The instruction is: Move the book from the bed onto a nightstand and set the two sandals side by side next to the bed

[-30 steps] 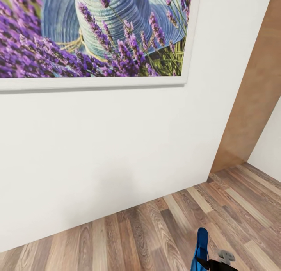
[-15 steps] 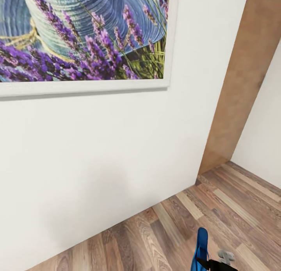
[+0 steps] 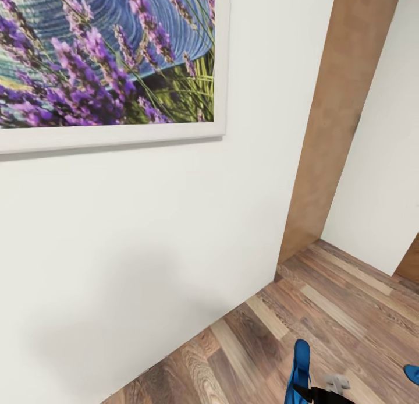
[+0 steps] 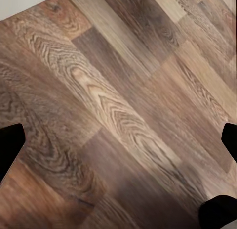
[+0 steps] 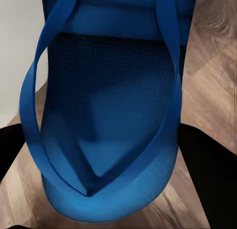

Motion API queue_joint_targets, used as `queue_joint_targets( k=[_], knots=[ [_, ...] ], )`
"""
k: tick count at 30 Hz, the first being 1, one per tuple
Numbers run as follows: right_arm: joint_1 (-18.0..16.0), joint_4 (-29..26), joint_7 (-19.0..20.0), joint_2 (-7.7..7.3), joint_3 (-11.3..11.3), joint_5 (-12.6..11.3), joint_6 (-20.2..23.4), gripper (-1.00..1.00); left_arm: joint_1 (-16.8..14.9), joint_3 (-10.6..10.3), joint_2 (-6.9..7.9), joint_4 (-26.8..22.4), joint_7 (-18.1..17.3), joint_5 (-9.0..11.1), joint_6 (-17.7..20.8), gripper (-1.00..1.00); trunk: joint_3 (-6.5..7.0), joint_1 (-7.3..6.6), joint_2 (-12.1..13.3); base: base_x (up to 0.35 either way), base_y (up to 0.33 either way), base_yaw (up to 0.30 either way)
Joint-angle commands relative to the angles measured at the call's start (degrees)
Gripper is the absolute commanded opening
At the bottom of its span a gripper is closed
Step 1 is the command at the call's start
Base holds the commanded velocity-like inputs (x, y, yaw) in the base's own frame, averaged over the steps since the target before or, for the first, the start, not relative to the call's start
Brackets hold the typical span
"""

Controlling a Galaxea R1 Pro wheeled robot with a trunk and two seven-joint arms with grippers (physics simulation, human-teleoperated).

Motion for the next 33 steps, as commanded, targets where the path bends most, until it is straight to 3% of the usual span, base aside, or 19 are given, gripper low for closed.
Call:
queue_joint_targets(
  k=[1, 33],
  knots=[
    [0.0, 0.1, 0.2, -0.01, -0.1, -0.1, -0.1, -1.00, 0.0, -0.3, 0.05, 0.1, 0.0, 0.6, -0.1, 1.00, -0.01, 0.02, 0.0, 0.251, 0.000, -0.250],
    [0.0, 0.1, 0.2, -0.01, -0.1, -0.1, -0.1, -1.00, 0.0, -0.3, 0.05, 0.1, -0.1, 0.6, -0.1, 1.00, 1.41, 0.02, 0.0, 0.017, 0.000, -0.252]
  ],
)
